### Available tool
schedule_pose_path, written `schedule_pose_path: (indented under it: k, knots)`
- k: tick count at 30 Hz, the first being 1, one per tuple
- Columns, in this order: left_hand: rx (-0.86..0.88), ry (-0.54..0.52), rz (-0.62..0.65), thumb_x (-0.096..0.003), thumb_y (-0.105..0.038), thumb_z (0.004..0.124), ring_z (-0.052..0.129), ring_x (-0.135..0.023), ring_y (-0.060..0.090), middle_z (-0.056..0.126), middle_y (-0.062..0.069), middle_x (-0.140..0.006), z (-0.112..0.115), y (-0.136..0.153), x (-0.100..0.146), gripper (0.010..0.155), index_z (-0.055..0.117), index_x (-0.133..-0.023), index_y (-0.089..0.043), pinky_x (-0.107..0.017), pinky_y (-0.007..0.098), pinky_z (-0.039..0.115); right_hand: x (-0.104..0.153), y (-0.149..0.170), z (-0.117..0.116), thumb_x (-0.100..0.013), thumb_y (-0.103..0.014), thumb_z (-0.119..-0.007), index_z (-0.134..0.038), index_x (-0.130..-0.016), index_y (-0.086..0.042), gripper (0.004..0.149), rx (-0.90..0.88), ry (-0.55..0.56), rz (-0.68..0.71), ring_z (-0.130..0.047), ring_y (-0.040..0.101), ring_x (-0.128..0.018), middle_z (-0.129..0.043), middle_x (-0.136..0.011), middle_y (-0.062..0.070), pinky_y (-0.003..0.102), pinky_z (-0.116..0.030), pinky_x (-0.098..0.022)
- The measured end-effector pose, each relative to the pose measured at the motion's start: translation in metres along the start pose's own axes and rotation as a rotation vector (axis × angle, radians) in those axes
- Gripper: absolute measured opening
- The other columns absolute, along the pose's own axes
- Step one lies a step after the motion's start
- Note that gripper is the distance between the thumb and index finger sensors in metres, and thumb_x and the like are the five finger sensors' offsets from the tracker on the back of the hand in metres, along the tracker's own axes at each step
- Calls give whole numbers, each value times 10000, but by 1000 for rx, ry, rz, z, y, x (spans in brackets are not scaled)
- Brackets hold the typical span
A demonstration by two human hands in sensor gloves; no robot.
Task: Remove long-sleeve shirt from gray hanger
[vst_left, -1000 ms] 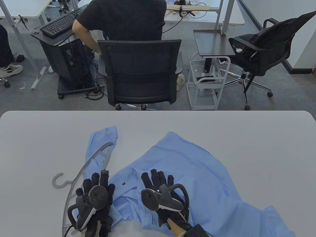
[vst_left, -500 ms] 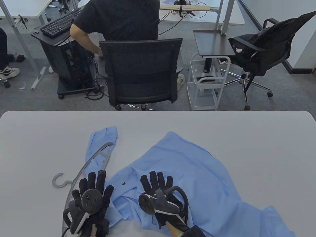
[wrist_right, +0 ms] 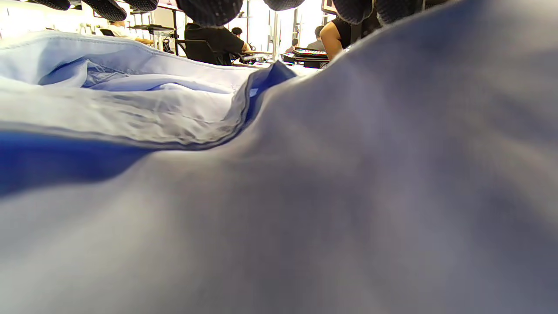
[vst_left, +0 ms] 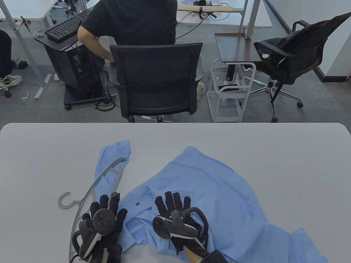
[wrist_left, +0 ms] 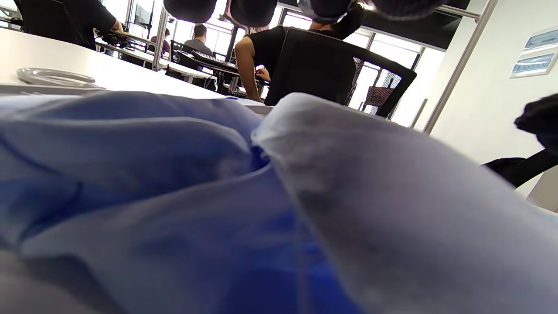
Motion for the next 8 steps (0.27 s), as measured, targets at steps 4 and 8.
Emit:
schedule_pose_path:
  k: [4,8]
  knots:
    - [6,3,-4,-549,-624,557,417,-1151,451,387,39,-1296,0,0,0,648,400,-1147,-431,-755,648,334,0,-1,-1,-681,-375,-594,-431,-1185,-41,626,4,-9,4,-576,630,-993,-461,-1156,411,813,-519,-596]
    - [8,16,-12,-550,-622,557,417,-1151,450,388,42,-1296,0,1,0,644,406,-1146,-430,-754,648,334,-1,-2,-3,-681,-374,-595,-435,-1184,-41,625,9,-22,6,-580,628,-992,-465,-1154,412,813,-519,-595]
Point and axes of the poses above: the tracker on the back of each hand, its own y axis roughly to the little-finger side, its own x axis roughly from the fingertips to the wrist, z = x × y, the point moved 1 cm from there along -x, roughly from the wrist to the fingertips
